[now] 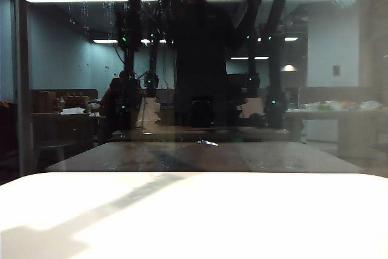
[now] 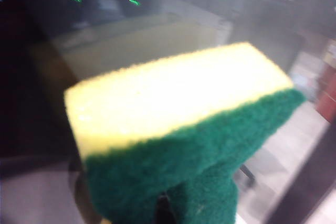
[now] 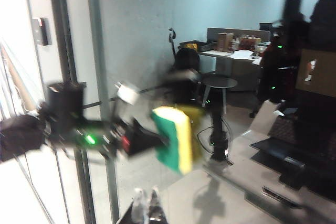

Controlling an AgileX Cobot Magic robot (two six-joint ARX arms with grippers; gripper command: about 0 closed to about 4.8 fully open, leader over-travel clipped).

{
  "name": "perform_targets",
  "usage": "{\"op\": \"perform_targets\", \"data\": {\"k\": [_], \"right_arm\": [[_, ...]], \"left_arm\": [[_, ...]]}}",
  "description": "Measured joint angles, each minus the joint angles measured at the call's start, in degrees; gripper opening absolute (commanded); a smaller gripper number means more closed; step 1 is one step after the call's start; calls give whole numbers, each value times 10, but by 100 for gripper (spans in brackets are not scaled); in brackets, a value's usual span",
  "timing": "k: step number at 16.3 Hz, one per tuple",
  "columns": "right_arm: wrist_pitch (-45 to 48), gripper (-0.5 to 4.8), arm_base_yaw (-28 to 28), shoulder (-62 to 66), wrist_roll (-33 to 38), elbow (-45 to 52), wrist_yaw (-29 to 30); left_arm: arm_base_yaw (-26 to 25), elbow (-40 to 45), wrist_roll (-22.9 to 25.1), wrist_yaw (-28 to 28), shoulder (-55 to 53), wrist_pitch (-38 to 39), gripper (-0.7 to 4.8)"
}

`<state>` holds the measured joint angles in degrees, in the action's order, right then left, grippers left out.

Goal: Reach upward to find where there is water on the glass, pick up the sponge from the table, dry the water, and finally place the sponge back on the table.

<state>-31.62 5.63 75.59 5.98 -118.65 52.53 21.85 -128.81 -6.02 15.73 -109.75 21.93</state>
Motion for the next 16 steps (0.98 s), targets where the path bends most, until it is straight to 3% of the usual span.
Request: {"op": "perform_targets", "data": {"k": [6,12,16], "right_arm": [[0,-6,0,0,0,0,0],[0,-6,0,0,0,0,0],[0,-6,0,0,0,0,0]], "left_arm": [[-104,-2,0,-24,69,15,-6],[-261,-2,0,-32,105,80,-6],[-294,-3,0,-12,110,89,-6]]}}
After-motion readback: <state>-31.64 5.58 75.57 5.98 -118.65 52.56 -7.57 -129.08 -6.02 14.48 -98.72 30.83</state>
